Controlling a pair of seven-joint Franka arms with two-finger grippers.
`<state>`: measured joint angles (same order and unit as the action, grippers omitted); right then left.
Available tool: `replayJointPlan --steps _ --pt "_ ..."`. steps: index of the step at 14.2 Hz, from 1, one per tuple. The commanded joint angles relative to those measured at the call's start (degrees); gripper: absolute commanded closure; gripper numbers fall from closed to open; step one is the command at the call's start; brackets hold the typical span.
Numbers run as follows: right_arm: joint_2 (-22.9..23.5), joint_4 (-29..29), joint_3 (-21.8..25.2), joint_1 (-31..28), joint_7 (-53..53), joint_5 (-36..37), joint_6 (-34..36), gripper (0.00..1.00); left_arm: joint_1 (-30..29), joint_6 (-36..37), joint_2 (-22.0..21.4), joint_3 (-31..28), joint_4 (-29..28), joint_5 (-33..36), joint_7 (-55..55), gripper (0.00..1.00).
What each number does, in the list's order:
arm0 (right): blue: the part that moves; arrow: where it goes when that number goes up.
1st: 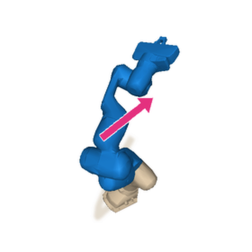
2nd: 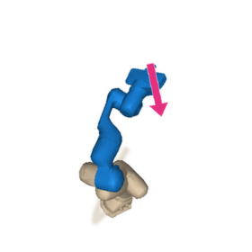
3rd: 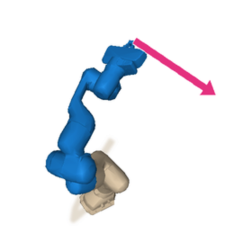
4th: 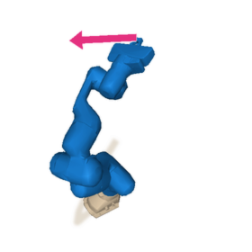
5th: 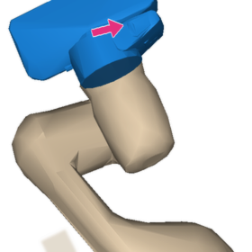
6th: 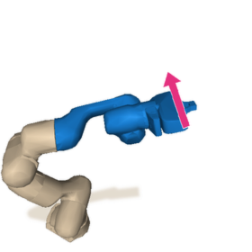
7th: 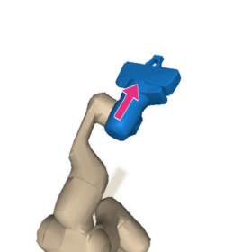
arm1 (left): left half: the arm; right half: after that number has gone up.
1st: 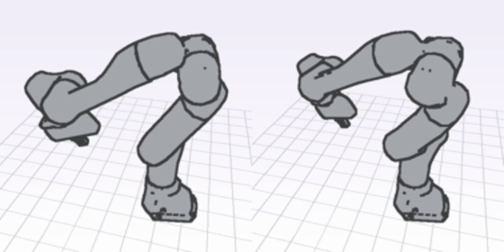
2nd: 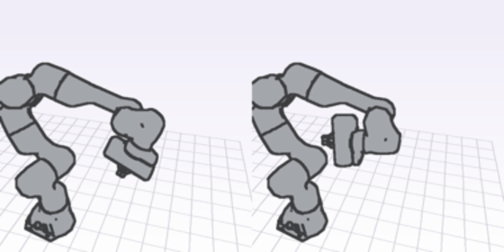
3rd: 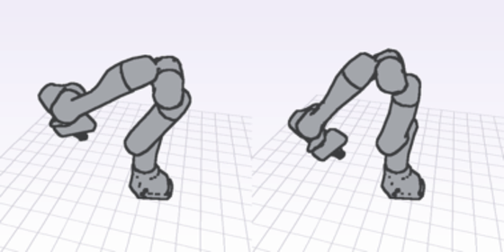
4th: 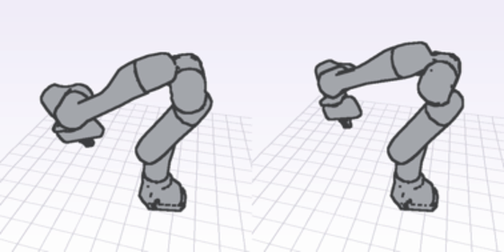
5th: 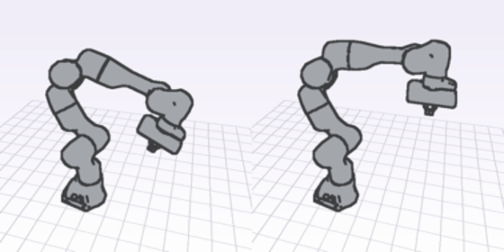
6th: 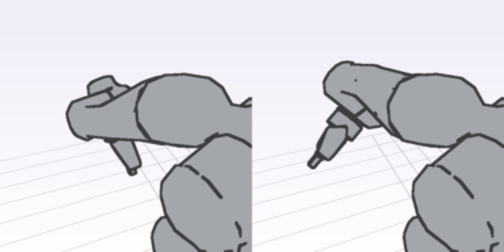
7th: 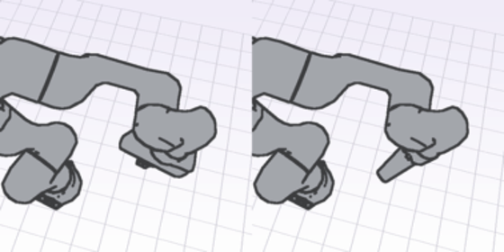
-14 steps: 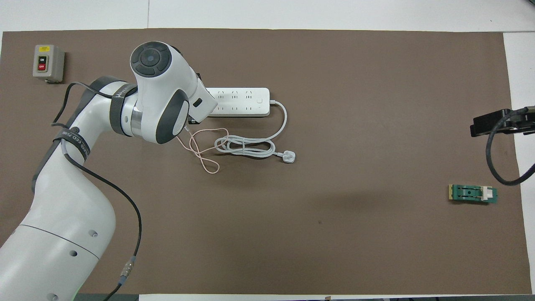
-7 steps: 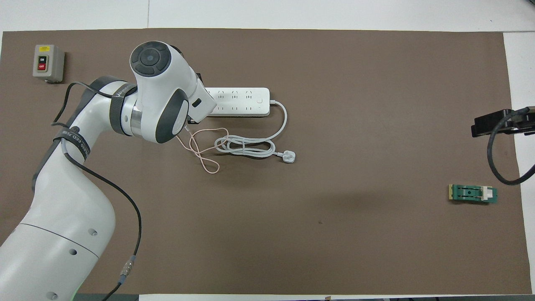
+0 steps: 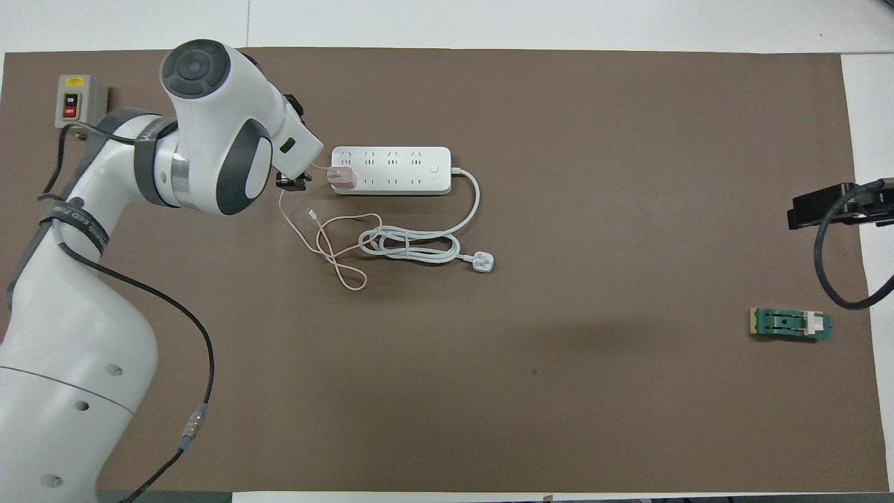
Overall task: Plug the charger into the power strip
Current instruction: 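Open the left gripper and withdraw it from the power strip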
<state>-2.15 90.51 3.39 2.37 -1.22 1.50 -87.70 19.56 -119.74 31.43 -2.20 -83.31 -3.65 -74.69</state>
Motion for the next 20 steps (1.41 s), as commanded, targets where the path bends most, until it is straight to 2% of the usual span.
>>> replayJointPlan --steps 1,3,6,8,12,14,17,20 --pt "-1.4 1.5 -0.8 -1.0 0.8 0.3 0.2 0.00 -2.2 4.8 -5.1 0.3 -0.3 -4.9 -0.4 0.00" --pt "-1.4 1.5 -0.8 -1.0 0.8 0.3 0.2 0.00 -3.6 8.3 -8.2 0.3 -0.3 -7.9 3.6 0.00" --pt "-1.4 1.5 -0.8 -1.0 0.8 0.3 0.2 0.00 -3.8 15.8 -14.1 0.2 -0.3 -7.9 18.7 0.00" --pt "-1.4 1.5 -0.8 -1.0 0.8 0.3 0.2 0.00 -5.9 20.2 -17.3 0.1 -0.2 -7.9 24.5 0.00" --pt "-1.4 1.5 -0.8 -1.0 0.8 0.3 0.2 0.00 -7.4 32.8 -22.3 -4.3 0.1 -7.7 45.5 0.00" --pt "-1.4 1.5 -0.8 -1.0 0.8 0.3 0.2 0.00 -7.3 34.5 -24.1 -8.0 0.1 -5.9 53.3 0.00" --pt "-1.4 1.5 -0.8 -1.0 0.8 0.3 0.2 0.00 -7.3 35.5 -28.1 -8.4 -0.7 3.2 64.5 0.00" --pt "-1.4 1.5 -0.8 -1.0 0.8 0.3 0.2 0.00 -7.3 35.7 -29.6 -8.4 -1.8 5.0 66.2 0.00"
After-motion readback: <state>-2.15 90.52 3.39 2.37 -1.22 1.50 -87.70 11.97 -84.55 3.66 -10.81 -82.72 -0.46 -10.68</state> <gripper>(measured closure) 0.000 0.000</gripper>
